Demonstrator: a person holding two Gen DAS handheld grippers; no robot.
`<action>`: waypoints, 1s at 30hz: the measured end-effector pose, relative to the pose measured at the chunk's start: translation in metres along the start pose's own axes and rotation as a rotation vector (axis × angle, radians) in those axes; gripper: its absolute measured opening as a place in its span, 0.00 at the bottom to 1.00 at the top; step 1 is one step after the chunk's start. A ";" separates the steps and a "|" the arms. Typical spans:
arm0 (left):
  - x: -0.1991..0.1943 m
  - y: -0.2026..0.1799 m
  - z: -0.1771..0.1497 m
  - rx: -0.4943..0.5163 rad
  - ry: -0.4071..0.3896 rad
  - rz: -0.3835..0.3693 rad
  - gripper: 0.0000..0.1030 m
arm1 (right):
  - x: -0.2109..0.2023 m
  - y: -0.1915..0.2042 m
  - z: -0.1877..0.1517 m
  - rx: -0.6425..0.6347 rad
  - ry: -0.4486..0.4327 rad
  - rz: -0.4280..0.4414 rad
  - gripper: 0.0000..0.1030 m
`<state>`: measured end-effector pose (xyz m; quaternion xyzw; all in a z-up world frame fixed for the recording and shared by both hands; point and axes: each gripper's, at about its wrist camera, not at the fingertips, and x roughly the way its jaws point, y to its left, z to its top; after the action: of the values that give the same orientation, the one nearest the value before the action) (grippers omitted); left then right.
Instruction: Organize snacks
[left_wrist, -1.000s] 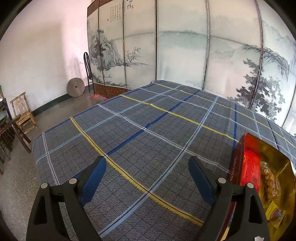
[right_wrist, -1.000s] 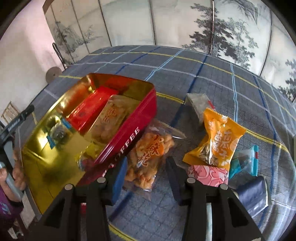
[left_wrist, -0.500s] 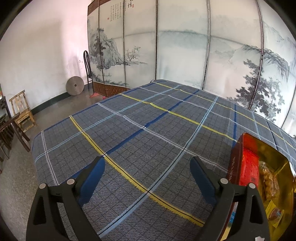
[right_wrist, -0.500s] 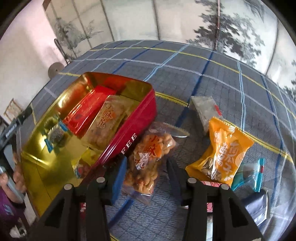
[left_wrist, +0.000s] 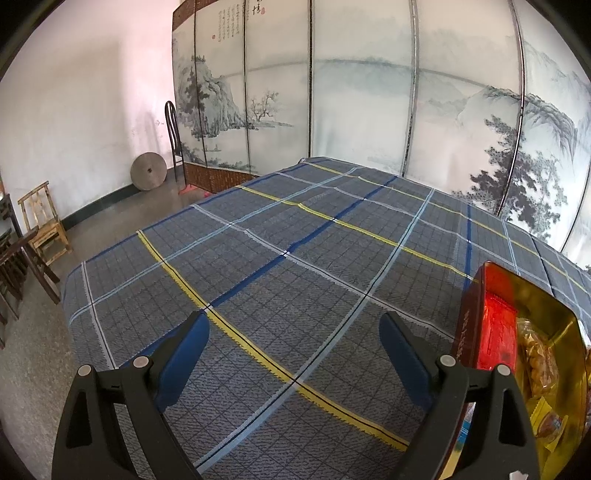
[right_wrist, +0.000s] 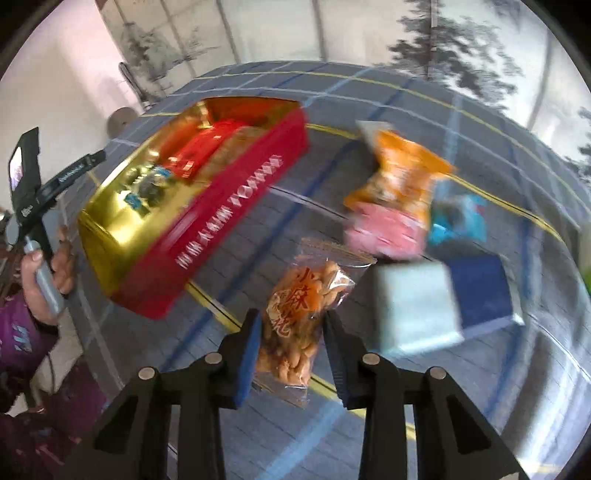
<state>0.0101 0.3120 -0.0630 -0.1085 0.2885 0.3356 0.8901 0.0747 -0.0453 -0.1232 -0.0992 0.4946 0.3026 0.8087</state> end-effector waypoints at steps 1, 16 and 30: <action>0.000 -0.001 0.000 0.005 0.000 0.003 0.89 | -0.003 0.000 -0.002 -0.009 -0.006 -0.020 0.37; -0.001 -0.003 -0.002 0.023 0.000 0.016 0.91 | 0.013 0.022 -0.010 0.026 -0.059 -0.122 0.38; -0.136 -0.104 0.006 0.389 -0.048 -0.506 0.97 | -0.107 -0.146 -0.092 0.321 -0.260 -0.334 0.38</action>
<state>-0.0014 0.1634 0.0220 0.0034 0.2899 0.0445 0.9560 0.0572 -0.2460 -0.0966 -0.0100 0.4052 0.0929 0.9094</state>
